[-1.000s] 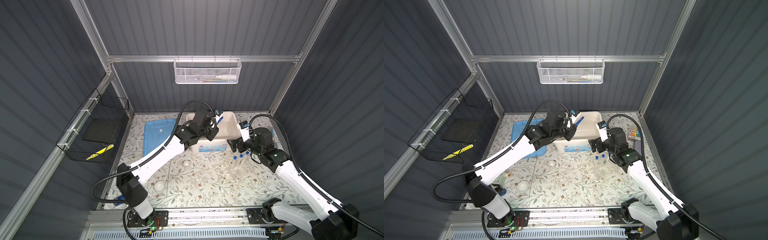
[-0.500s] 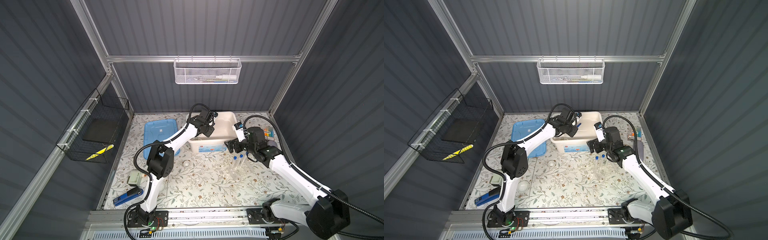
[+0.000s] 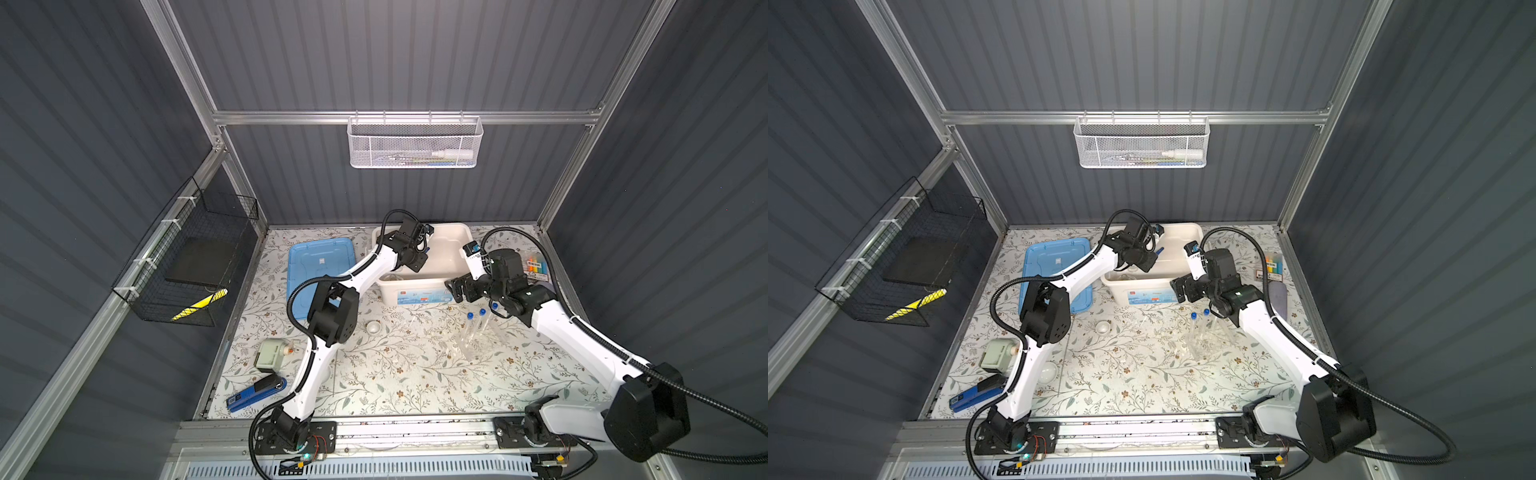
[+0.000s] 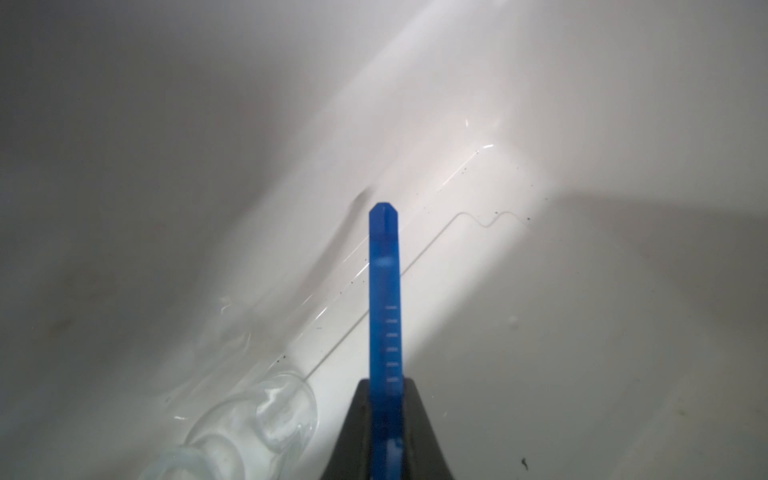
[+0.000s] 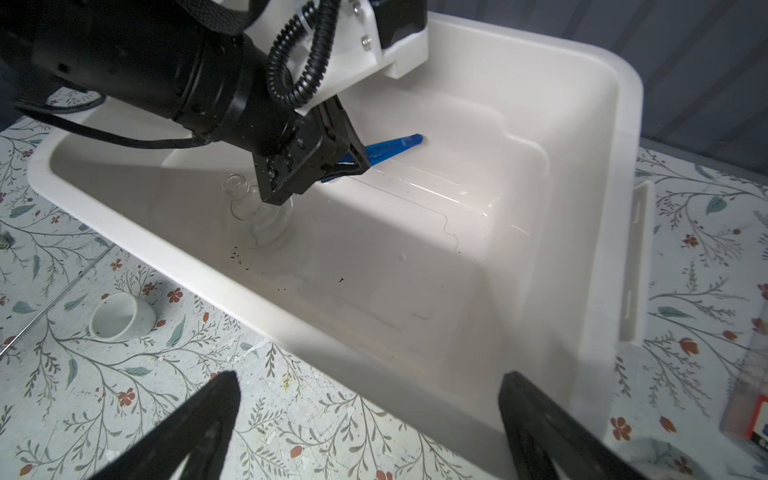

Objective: Organize the chemistry lab equipment
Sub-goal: 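Lower the tweezers into the bin and open the left gripper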

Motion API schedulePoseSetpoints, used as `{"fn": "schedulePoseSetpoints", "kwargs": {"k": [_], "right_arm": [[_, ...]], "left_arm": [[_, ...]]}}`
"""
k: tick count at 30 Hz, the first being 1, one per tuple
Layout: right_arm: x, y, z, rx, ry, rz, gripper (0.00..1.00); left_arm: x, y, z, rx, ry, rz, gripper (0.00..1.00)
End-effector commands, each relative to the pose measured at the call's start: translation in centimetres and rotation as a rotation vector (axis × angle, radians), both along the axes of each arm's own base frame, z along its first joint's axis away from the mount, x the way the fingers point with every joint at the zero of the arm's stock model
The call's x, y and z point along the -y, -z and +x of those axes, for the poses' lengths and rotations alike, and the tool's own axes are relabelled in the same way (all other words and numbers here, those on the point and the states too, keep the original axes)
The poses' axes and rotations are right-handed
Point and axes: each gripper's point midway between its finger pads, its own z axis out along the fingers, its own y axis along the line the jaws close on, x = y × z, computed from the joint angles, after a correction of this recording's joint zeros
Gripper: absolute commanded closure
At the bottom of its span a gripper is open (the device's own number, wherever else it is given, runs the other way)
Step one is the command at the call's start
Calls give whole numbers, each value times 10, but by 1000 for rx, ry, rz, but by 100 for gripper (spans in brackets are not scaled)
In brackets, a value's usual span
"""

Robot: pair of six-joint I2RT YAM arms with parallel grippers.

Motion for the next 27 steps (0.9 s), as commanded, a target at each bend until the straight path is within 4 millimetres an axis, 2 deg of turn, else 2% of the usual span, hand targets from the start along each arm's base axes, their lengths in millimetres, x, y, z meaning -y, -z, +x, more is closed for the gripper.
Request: {"fn": "schedulePoseSetpoints", "kwargs": {"k": [1, 11, 16, 19, 22, 27], "right_arm": [[-4, -17, 4, 45, -18, 18, 1], [-4, -9, 6, 13, -19, 9, 1], [-4, -10, 7, 13, -16, 12, 1], [-4, -11, 7, 13, -12, 10, 1], [-4, -11, 5, 12, -21, 2, 1], [-3, -17, 2, 16, -26, -2, 1]], "left_arm": [[4, 5, 6, -25, 12, -35, 88], [2, 32, 3, -72, 28, 13, 88], [1, 39, 3, -80, 27, 23, 85], [1, 38, 2, -81, 25, 23, 79], [3, 29, 2, -74, 30, 3, 64], [8, 6, -2, -56, 40, -57, 45]]}}
